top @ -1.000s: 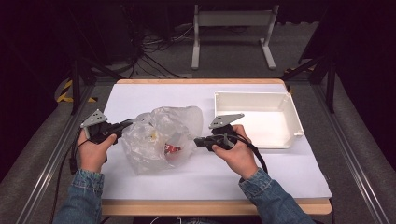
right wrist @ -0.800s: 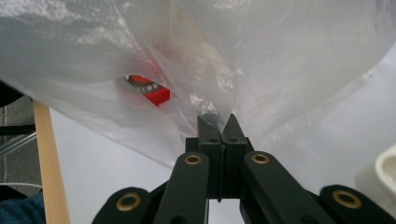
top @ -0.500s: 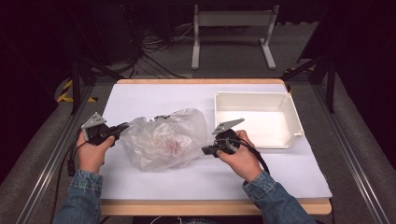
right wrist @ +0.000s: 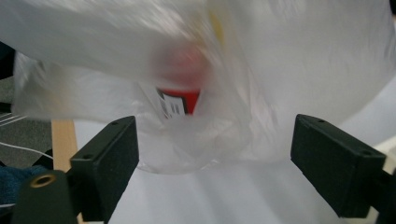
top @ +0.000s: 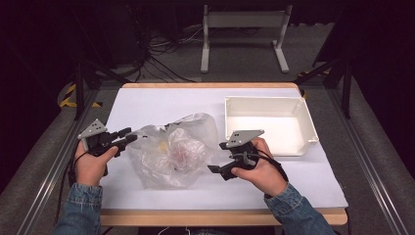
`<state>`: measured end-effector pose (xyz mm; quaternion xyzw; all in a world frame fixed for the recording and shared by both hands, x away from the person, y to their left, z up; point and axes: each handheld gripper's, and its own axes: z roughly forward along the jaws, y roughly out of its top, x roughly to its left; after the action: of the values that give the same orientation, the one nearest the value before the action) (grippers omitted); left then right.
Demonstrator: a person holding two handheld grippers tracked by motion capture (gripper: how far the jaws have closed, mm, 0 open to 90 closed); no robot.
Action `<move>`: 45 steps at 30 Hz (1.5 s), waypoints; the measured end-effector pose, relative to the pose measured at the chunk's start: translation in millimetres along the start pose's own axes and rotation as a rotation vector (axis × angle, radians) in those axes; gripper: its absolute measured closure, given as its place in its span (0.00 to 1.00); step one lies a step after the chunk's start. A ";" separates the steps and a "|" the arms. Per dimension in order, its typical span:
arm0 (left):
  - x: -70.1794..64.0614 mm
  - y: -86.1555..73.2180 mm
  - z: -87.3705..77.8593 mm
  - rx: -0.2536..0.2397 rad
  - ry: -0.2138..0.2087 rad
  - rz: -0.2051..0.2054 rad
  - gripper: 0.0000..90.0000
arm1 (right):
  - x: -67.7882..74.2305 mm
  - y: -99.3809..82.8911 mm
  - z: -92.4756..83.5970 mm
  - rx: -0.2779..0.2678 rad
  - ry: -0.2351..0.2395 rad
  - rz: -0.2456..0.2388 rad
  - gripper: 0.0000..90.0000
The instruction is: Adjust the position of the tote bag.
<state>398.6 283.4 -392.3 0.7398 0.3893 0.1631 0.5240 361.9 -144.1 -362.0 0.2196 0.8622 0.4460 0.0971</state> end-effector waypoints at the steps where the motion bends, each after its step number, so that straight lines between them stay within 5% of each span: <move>1: -2.7 2.3 -2.6 -0.008 0.000 0.013 0.65 | 2.4 2.7 -2.7 -0.016 0.002 -0.018 0.13; 10: -21.1 15.1 -12.6 -0.041 -0.052 0.062 0.68 | 20.7 24.2 -22.8 -0.130 0.032 -0.108 0.06; 19: -32.7 20.9 -10.4 -0.020 -0.082 0.105 0.84 | 8.4 35.5 -30.1 -0.248 -0.046 -0.077 0.04; 27: -37.4 20.7 -3.6 0.014 -0.114 0.134 0.93 | 1.8 59.2 -19.1 -0.357 -0.047 -0.110 0.05; 31: -38.0 20.7 -2.1 0.019 -0.130 0.144 0.94 | -5.0 68.6 -2.7 -0.342 -0.071 -0.100 0.09; 35: -38.3 20.5 -1.9 0.025 -0.138 0.149 0.95 | -10.7 70.7 9.3 -0.315 -0.087 -0.078 0.20; 40: -39.2 20.2 -1.8 0.024 -0.145 0.153 0.95 | -22.4 67.6 18.9 -0.254 -0.108 -0.037 0.76; 43: -38.3 19.8 -0.8 0.033 -0.134 0.163 0.95 | -27.4 65.9 20.9 -0.230 -0.126 -0.007 0.93; 45: -37.8 18.7 0.6 0.040 -0.118 0.162 0.94 | -29.6 64.6 23.1 -0.205 -0.149 0.010 0.96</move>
<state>382.2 252.0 -369.4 0.7874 0.2998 0.1533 0.5163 415.3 -108.4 -323.9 0.2453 0.8015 0.5146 0.1807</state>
